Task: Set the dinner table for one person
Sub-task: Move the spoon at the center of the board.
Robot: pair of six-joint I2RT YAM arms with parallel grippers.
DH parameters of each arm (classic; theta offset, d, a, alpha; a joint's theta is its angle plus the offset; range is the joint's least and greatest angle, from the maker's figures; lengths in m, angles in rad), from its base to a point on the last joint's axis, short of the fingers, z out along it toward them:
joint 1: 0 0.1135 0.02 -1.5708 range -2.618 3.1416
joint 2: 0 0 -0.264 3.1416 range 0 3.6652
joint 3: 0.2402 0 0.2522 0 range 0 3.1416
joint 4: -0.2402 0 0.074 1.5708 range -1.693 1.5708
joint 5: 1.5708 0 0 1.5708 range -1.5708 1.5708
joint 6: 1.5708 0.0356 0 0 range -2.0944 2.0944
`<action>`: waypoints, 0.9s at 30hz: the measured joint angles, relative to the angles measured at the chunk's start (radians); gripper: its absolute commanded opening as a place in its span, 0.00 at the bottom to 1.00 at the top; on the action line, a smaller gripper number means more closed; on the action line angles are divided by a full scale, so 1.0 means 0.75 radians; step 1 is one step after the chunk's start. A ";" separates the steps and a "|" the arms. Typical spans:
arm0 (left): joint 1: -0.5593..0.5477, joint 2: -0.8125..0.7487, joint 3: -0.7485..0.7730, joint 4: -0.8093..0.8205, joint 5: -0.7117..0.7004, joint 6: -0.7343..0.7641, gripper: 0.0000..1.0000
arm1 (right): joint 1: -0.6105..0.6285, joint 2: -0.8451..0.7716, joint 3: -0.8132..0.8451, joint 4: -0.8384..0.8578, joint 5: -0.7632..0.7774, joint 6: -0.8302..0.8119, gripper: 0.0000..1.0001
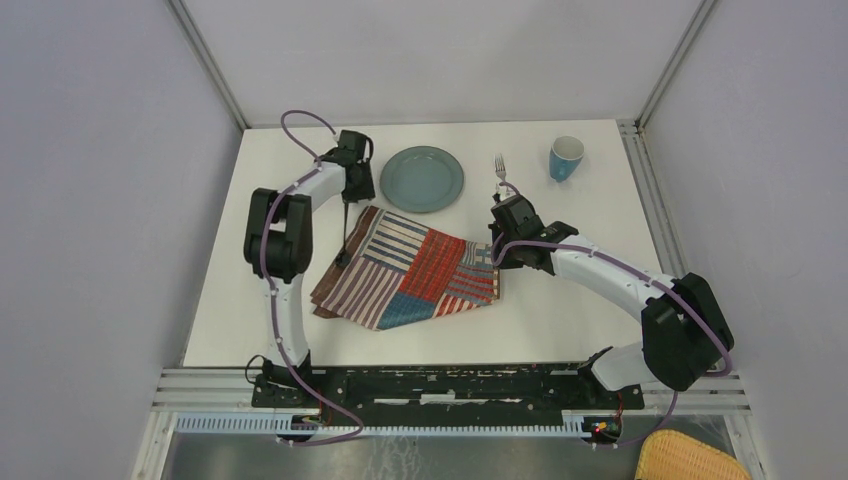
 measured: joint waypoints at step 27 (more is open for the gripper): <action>-0.141 -0.430 -0.562 -0.082 -0.245 -0.337 0.02 | -0.003 0.026 0.001 0.002 -0.022 -0.036 0.00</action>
